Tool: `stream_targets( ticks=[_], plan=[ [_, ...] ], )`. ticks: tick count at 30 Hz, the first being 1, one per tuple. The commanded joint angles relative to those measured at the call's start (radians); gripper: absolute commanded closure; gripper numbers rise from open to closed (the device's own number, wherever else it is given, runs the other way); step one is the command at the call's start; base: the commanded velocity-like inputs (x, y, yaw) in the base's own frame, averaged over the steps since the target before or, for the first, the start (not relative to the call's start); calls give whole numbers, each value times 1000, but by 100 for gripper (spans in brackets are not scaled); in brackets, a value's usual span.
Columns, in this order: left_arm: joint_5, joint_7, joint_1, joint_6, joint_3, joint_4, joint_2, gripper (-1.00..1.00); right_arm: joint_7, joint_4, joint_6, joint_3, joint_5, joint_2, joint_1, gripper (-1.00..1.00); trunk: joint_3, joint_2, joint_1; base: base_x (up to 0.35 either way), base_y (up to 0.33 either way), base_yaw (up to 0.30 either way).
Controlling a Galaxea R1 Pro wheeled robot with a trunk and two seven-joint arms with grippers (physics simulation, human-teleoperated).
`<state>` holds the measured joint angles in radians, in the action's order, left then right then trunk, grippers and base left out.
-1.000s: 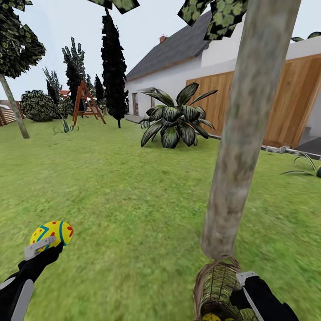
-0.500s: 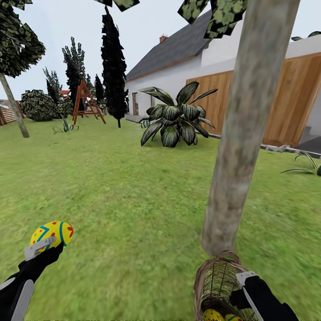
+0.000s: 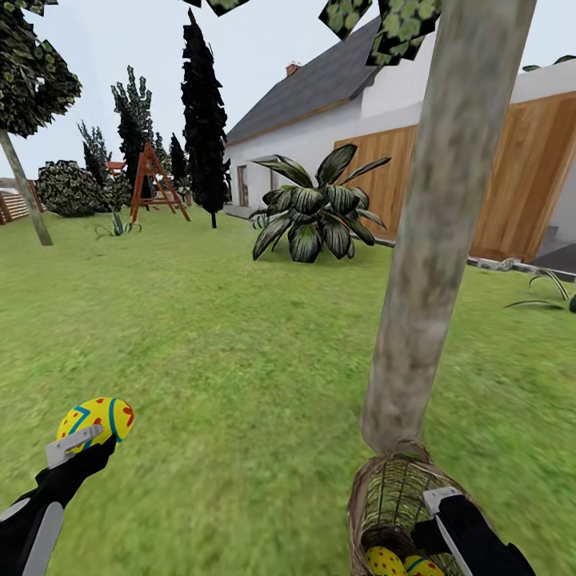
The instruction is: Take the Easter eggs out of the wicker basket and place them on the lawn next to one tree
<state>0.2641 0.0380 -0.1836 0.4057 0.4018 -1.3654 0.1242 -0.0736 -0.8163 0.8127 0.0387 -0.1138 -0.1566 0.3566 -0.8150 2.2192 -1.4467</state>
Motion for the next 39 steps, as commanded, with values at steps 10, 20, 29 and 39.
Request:
stream_targets(
  ticks=[10,20,29,39],
  plan=[
    [10,3,-1,5,0,-1,-1,100,-8,-1,5,3,-11,-4,1,-100,-32,71,-38,0,0,0],
    [10,3,0,5,0,-1,-1,100,-8,-1,4,6,-10,2,0,-100,-64,141,-77,0,0,0],
    [9,2,0,5,0,-1,-1,100,-8,-1,3,6,-10,2,1,-100,-92,204,-111,0,0,0],
    [9,2,0,5,0,0,-7,100,-8,-1,3,7,-10,2,1,-100,-101,225,-123,0,0,0]
  ],
)
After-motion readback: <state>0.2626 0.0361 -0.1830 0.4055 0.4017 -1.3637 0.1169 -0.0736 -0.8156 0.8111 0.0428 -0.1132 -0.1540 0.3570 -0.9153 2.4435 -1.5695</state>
